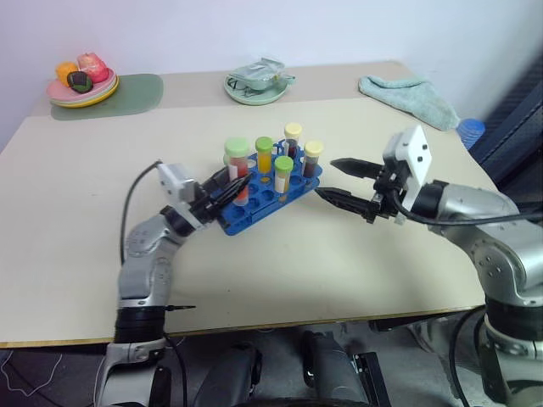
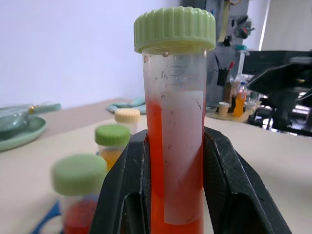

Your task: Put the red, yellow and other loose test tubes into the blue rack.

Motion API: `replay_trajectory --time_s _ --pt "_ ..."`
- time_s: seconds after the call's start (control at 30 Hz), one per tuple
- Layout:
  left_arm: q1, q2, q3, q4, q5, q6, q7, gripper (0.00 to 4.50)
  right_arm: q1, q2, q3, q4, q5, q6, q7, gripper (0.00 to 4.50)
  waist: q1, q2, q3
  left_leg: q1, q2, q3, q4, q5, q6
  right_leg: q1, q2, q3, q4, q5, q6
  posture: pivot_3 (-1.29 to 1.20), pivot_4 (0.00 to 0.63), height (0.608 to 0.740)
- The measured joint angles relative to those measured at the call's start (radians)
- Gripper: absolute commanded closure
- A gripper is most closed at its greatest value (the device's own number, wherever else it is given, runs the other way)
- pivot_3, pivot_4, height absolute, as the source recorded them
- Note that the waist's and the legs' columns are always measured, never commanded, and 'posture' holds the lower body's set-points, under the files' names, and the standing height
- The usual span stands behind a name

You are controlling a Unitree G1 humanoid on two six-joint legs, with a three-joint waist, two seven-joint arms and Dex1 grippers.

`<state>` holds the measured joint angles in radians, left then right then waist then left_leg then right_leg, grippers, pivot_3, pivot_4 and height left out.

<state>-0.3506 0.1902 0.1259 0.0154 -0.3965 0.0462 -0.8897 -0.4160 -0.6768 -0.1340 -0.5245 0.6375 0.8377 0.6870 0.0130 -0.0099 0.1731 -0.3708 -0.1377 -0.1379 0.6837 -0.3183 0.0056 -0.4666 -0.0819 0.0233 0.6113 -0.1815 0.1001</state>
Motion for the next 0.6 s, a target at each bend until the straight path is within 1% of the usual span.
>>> replay_trajectory --time_s 0.17,0.43,0.6 --pt "-0.028 -0.007 -0.031 0.087 0.025 -0.091 0.022 3.69 0.069 0.0 -0.055 -0.078 0.034 0.031 -0.07 1.35 -0.001 0.0 0.0 0.001 0.001 0.001 0.0 0.0 0.0 0.0 0.001 0.0 0.001 0.0 0.0 0.0 0.15 0.74" --pt "-0.092 -0.02 -0.043 0.254 0.081 -0.208 0.068 3.69 0.131 0.0 -0.085 -0.123 0.066 0.035 -0.136 1.35 0.001 0.0 0.0 0.001 0.001 0.001 0.0 0.0 0.0 0.0 0.001 0.0 0.0 0.0 0.0 0.0 0.15 0.74" --pt "-0.095 -0.019 -0.065 0.29 0.082 -0.234 0.05 3.69 0.165 0.0 -0.09 -0.125 0.073 0.027 -0.154 1.35 0.001 0.0 -0.001 0.001 0.001 0.001 0.0 0.0 0.0 0.0 0.001 0.0 0.0 0.0 0.0 0.0 0.15 0.74"
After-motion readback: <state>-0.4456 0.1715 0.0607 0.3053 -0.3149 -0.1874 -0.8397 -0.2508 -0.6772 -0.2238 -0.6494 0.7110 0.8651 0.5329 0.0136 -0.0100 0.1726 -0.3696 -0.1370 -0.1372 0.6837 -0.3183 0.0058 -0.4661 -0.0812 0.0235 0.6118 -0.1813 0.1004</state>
